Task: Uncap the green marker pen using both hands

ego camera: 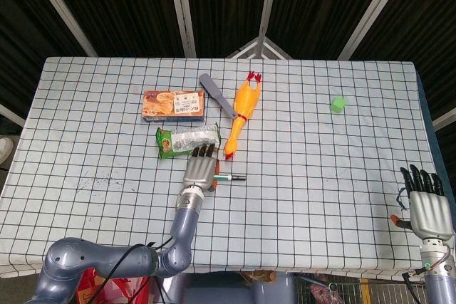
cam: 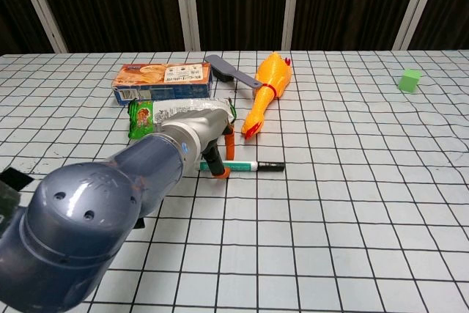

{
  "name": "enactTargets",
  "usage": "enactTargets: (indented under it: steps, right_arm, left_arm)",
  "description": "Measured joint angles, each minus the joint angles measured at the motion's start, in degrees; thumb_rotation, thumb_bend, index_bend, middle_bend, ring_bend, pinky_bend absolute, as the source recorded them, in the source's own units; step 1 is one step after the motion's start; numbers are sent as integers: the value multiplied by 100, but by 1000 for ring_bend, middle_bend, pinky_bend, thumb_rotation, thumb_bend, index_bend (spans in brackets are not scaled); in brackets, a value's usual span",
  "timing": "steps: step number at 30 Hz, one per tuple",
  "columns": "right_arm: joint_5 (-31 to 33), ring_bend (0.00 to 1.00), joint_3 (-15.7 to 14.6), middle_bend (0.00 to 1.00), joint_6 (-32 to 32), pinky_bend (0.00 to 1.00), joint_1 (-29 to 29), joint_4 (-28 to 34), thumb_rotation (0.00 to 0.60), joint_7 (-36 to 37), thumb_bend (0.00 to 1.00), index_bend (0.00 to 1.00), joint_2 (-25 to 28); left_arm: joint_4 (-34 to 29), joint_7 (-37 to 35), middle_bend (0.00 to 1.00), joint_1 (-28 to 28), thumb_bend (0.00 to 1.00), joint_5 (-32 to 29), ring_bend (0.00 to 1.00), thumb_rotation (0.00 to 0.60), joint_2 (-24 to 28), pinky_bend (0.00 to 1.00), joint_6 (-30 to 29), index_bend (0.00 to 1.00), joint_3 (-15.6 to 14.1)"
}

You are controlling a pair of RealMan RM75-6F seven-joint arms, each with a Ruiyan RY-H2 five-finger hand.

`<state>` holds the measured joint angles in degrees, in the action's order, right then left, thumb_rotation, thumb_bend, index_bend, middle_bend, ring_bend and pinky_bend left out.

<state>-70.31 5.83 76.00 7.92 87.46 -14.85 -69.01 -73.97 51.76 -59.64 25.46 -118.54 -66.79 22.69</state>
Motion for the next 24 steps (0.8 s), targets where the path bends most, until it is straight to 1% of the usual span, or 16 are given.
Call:
enactTargets:
  steps: [14,18,24]
  right_arm:
    - [-39,15,-23,25,29,0,-31,-35,600,24,118,99,-9]
    - [-41,15,4,25,65,0,-30,18,600,-3,117,98,3]
    - [-94,15,52,25,107,0,21,165,600,-103,118,116,14]
  left_arm:
    - [-155,-41,37,140,510,78,0,600,111,0,-129,553,-8]
    - [-256,-199,40,193,511,249,0,600,158,0,-176,556,9]
    - [-667,-398,41,331,510,602,0,600,351,0,-422,558,18]
